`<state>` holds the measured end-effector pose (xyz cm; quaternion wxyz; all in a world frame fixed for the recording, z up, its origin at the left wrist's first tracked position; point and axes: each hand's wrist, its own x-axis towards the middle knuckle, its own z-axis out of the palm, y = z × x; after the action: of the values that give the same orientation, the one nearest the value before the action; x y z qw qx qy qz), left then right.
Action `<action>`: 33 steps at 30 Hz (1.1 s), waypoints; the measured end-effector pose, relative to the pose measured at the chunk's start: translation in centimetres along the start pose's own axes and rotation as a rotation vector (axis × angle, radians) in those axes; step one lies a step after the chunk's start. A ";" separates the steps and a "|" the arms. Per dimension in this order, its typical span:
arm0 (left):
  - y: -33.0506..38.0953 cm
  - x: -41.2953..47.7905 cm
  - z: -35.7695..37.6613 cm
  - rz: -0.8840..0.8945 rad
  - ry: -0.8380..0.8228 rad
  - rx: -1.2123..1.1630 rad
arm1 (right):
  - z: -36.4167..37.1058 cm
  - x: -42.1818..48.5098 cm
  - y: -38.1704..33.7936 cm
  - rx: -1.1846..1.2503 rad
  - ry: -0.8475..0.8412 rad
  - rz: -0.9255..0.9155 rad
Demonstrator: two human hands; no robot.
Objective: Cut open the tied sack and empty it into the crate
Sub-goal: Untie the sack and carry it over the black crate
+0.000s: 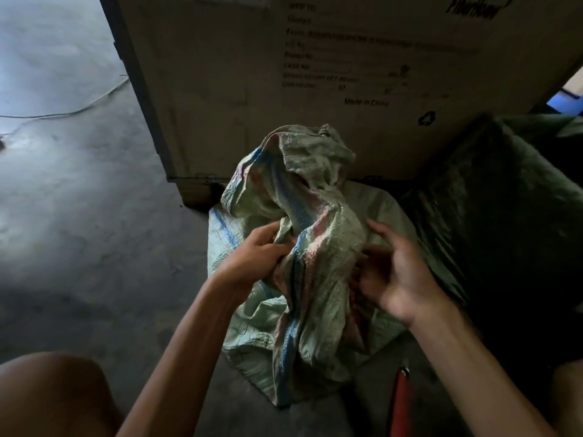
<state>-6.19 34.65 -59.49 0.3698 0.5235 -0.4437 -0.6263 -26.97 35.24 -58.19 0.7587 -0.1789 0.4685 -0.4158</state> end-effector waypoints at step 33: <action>2.7 -1.4 1.6 0.256 0.264 0.165 | 2.7 0.6 0.8 -0.347 -0.022 -0.514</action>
<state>-7.48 35.32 -56.42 0.4573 0.5691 -0.5040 -0.4616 -24.21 34.93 -57.69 0.5918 -0.4228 0.4636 -0.5061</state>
